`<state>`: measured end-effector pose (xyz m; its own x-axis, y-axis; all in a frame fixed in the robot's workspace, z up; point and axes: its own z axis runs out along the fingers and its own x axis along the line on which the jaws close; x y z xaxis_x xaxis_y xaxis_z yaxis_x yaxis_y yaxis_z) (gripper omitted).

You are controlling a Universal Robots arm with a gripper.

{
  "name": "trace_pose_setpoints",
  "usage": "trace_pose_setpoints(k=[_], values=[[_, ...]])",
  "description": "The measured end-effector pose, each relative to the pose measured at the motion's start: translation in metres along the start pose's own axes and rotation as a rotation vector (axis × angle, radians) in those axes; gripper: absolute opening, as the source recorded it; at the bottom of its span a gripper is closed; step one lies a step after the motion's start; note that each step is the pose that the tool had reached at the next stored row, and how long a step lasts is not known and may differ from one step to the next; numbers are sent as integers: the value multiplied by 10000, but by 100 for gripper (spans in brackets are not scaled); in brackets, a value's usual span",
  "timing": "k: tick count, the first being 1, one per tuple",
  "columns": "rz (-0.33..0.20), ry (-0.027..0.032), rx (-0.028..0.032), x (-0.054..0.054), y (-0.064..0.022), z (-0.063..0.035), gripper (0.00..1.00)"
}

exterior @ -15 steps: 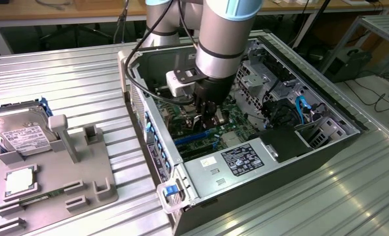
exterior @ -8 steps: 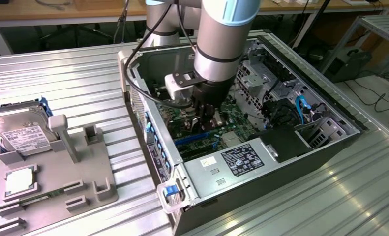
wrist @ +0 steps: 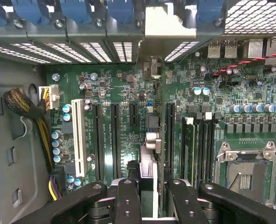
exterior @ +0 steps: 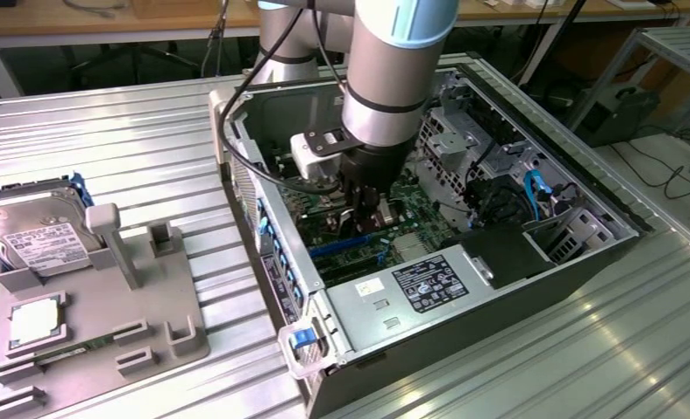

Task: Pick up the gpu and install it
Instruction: 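Insert the gpu into the slot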

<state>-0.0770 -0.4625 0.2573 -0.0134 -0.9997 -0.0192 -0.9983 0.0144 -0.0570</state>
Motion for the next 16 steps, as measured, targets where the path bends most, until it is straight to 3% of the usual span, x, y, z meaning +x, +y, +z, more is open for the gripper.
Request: trace_pose_setpoints(k=[16], values=[[-1, 0, 0, 2, 48, 52, 28]])
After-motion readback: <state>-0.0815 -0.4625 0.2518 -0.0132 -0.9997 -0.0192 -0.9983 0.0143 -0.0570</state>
